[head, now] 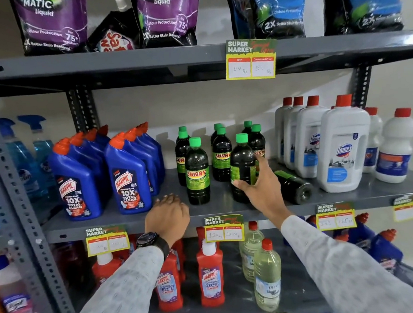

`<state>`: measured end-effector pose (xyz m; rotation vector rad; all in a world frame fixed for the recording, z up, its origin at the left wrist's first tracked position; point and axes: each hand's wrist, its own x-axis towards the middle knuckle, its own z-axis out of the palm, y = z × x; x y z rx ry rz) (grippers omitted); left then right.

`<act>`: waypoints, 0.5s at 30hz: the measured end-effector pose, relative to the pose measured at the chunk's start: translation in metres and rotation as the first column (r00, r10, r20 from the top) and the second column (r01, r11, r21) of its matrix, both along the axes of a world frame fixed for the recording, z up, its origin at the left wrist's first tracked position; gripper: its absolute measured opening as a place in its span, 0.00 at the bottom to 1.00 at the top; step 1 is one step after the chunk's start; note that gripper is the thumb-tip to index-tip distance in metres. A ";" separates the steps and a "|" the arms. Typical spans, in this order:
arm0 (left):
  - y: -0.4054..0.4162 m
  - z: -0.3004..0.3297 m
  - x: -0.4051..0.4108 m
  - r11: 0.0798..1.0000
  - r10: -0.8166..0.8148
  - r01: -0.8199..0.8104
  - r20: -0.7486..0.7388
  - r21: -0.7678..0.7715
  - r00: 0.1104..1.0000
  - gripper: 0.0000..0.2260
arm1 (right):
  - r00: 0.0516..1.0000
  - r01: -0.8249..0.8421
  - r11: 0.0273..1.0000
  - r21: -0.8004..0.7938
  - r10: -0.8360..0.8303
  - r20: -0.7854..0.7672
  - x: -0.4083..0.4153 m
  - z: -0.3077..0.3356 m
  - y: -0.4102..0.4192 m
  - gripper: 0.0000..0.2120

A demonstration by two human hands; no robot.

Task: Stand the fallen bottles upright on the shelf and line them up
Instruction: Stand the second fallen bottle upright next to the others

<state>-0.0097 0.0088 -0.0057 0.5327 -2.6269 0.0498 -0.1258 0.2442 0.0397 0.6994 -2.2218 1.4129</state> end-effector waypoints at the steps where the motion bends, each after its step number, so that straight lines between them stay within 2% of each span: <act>1: 0.000 0.000 0.000 1.000 0.002 -0.002 0.006 0.002 1.000 0.33 | 1.000 0.015 1.000 0.019 -0.014 -0.011 -0.001 0.000 -0.001 0.44; 6: 0.000 -0.001 -0.001 1.000 0.006 -0.006 0.013 0.014 1.000 0.32 | 1.000 -0.006 1.000 -0.001 0.006 -0.013 -0.009 -0.012 -0.004 0.43; 8: 0.000 -0.001 -0.001 1.000 0.002 -0.002 0.012 0.020 1.000 0.31 | 0.996 -0.072 0.997 -0.036 0.073 0.046 -0.013 -0.013 -0.004 0.43; 12: 0.000 0.000 -0.001 1.000 0.003 -0.004 0.016 0.020 1.000 0.30 | 0.939 -0.269 0.958 -0.105 0.285 0.194 -0.021 -0.010 -0.002 0.37; 15: -0.001 -0.001 -0.002 0.999 0.007 -0.008 0.019 0.032 1.000 0.31 | 0.931 -0.260 0.960 -0.099 0.277 0.239 -0.025 -0.012 0.003 0.31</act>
